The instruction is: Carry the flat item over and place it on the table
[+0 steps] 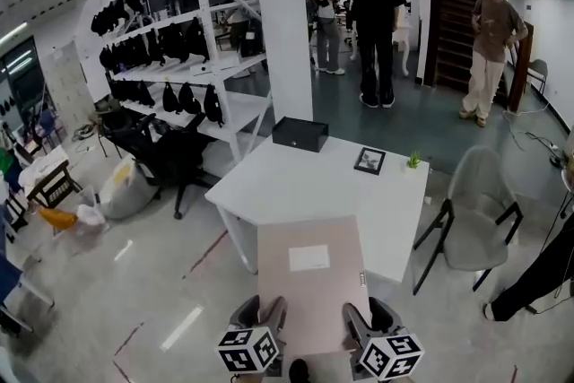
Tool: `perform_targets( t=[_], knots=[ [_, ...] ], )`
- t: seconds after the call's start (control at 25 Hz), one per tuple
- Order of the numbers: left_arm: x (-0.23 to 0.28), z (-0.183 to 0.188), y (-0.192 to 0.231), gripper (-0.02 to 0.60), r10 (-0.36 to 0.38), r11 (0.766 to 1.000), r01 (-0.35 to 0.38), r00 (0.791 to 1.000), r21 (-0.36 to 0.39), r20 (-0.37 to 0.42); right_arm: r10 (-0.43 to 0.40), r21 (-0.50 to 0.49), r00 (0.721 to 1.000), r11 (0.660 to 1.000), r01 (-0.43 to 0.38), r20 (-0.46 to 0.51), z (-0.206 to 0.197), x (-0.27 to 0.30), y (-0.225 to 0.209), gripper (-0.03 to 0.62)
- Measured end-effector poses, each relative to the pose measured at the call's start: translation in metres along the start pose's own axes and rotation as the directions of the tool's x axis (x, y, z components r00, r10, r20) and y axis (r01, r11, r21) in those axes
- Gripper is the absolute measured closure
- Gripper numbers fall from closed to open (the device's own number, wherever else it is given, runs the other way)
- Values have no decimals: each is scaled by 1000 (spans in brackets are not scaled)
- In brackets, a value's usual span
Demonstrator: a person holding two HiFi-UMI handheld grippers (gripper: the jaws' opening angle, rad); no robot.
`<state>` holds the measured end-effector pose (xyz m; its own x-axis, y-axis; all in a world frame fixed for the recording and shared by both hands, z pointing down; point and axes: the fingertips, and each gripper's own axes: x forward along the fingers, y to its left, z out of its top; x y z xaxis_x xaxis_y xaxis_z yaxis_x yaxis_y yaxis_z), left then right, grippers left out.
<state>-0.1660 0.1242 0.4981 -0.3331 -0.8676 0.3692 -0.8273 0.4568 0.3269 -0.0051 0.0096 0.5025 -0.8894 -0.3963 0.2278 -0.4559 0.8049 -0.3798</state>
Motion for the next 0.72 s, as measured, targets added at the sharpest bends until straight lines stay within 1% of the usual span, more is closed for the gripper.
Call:
perform_targets(
  t=[0.4,0.56,0.72],
  knots=[
    [101,55,38,350,-110,993,111,993,28,-45,-119,26,992,993,119,37,30,92,-14,372],
    [133,69,43,350,-160,986,162,985,42,-62,-168,37,984,985,166,59,40,113,-22,373],
    [158,72,40,350,-202,977,207,975,49,-92,-219,49,973,975,216,65,42,122,-33,373]
  ],
)
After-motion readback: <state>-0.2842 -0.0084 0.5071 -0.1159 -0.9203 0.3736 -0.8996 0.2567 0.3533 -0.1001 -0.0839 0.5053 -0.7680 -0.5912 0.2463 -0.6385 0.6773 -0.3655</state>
